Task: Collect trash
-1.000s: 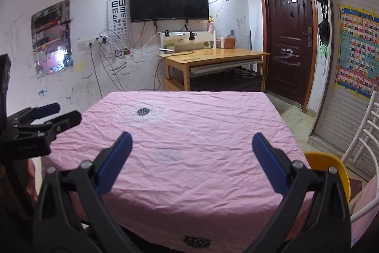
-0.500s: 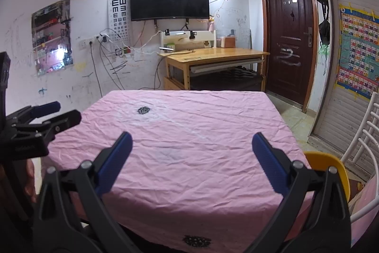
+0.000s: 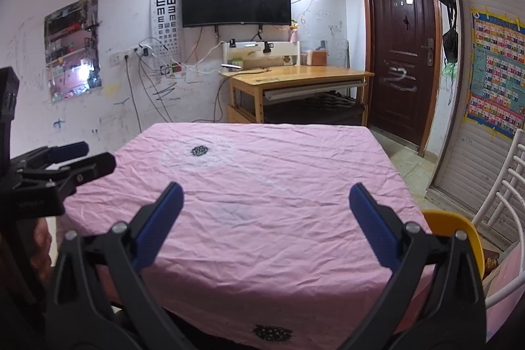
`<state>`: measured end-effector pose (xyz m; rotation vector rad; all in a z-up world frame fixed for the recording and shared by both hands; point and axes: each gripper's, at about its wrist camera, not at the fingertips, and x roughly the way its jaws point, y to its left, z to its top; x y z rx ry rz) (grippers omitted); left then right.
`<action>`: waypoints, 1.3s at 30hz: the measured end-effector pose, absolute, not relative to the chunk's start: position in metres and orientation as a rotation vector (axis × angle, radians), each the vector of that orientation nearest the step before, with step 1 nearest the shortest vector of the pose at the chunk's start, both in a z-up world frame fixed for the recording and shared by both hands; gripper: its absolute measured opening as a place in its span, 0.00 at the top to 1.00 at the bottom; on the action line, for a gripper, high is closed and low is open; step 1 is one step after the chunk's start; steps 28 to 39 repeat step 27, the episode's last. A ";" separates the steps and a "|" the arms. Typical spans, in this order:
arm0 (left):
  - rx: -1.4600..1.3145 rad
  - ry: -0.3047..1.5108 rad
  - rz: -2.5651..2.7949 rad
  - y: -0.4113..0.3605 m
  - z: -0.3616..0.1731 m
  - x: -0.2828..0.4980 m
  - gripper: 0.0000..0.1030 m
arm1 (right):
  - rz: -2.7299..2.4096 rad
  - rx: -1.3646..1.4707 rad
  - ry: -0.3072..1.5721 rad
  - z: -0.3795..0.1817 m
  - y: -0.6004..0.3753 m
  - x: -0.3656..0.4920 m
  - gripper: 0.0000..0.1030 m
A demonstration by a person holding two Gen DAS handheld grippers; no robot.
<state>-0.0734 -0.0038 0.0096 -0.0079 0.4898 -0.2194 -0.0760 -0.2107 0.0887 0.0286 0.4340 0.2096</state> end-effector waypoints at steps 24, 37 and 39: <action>0.029 0.465 -0.162 -0.005 0.011 -0.074 0.10 | 0.212 0.022 0.438 0.085 -0.214 -0.075 0.06; 0.021 0.476 -0.171 -0.004 0.009 -0.071 0.10 | 0.214 0.021 0.440 0.084 -0.215 -0.075 0.06; 0.021 0.476 -0.171 -0.004 0.009 -0.071 0.10 | 0.214 0.021 0.440 0.084 -0.215 -0.075 0.06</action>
